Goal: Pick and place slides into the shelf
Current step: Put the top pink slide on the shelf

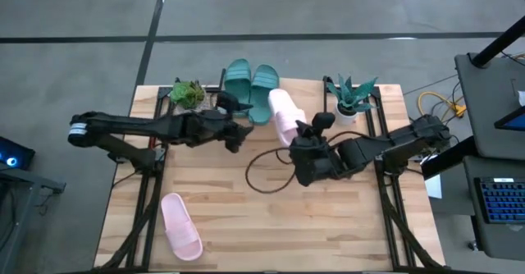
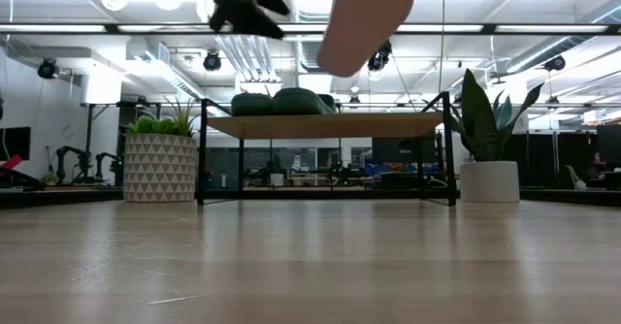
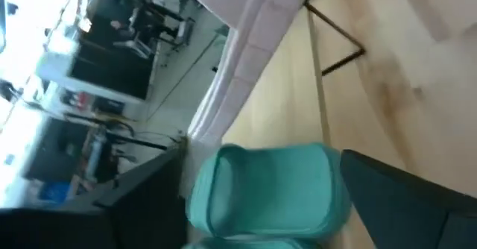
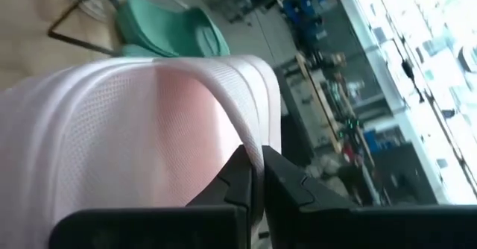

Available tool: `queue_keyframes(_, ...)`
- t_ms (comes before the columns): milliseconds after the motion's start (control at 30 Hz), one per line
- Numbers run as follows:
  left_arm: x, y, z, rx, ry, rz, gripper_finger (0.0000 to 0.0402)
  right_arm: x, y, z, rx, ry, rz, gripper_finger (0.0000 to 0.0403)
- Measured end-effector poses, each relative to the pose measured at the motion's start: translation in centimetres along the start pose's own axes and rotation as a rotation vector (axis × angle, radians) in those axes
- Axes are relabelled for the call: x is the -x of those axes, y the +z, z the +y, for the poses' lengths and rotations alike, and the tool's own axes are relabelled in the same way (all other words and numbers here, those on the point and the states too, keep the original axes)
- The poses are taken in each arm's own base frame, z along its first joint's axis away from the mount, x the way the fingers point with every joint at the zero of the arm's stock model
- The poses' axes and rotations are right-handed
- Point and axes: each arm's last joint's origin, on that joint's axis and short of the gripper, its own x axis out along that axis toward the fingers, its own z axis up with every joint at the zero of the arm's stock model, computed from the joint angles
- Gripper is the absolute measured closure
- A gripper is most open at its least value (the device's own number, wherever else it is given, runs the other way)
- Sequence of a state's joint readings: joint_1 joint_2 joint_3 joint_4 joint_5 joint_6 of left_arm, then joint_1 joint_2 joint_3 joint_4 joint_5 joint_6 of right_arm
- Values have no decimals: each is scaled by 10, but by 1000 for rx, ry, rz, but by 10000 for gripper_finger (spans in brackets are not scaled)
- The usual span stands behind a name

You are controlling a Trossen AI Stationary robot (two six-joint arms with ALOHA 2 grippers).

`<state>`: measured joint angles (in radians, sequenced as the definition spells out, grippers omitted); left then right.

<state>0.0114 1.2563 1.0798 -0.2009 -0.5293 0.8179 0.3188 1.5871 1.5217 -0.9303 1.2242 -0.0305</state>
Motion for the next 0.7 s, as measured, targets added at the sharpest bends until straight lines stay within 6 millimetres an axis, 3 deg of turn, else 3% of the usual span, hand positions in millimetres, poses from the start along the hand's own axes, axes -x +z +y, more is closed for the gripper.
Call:
queue_keyframes(367,66,-29,21,260,-27,-142,29,-60,-30,-4,3,-151,195,394)
queue_keyframes(700,89,-44,23,344,35,-248,29,-94,-68,11,20,-196,322,394)
